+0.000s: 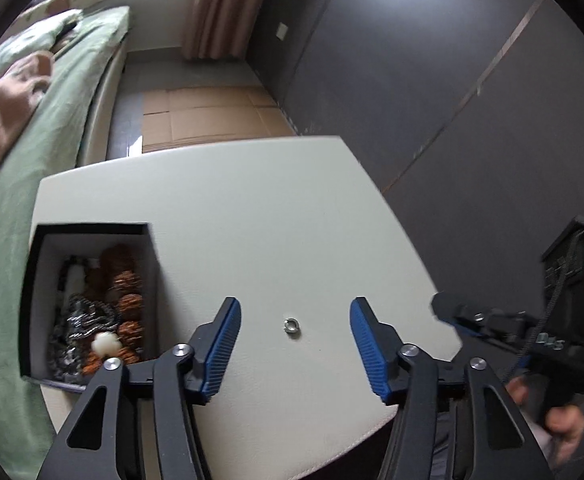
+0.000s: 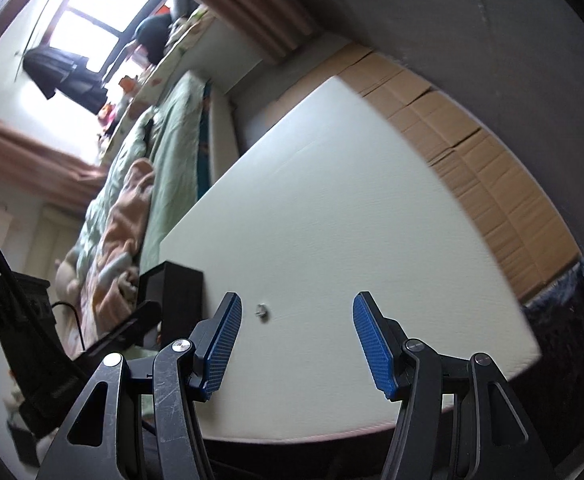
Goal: Organize jewelry
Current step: 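Lower the left tool and grasp the small metal ring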
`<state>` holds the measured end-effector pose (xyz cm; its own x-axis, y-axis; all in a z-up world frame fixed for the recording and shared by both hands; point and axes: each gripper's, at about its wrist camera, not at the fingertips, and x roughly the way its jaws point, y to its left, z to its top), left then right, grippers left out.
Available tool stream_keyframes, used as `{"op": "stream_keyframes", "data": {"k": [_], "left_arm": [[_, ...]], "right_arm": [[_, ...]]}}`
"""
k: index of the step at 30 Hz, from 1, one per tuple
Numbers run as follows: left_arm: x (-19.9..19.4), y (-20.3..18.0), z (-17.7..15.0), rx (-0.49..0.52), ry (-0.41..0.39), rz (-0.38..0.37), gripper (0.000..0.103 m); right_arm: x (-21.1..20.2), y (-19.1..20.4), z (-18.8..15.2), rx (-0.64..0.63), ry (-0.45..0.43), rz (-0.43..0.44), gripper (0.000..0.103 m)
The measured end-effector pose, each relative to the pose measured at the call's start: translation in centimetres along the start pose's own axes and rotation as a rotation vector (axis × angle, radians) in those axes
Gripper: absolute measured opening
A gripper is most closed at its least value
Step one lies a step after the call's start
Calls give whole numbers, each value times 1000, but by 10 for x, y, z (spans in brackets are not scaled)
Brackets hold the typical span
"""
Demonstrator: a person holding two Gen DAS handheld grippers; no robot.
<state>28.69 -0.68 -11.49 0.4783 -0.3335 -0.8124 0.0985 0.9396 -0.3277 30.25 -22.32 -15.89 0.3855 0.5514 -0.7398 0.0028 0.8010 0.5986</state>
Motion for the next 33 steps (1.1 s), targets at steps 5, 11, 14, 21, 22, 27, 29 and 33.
{"op": "stream_keyframes", "data": {"k": [5, 11, 14, 21, 22, 27, 29, 33], "left_arm": [[32, -16, -3, 23, 93, 38, 45], [60, -23, -3, 30, 152, 134, 38], [71, -27, -4, 34, 185, 161, 38], [84, -30, -10, 52, 215, 243, 28], [88, -30, -13, 56, 227, 248, 27], [88, -33, -19, 86, 189, 270, 26], [88, -32, -20, 91, 184, 277, 24], [87, -25, -17, 75, 184, 262, 13]], "right_arm": [[-9, -11, -1, 20, -21, 5, 59], [-12, -26, 1, 49, -20, -20, 59], [-12, -29, 2, 45, -17, -36, 59], [-10, -34, 2, 47, -9, -53, 59], [-10, -34, 3, 45, -8, -55, 59], [-6, -32, 3, 45, -1, -65, 59], [-5, -30, 3, 40, 4, -66, 59], [-2, -24, 2, 27, 3, -76, 59]]}}
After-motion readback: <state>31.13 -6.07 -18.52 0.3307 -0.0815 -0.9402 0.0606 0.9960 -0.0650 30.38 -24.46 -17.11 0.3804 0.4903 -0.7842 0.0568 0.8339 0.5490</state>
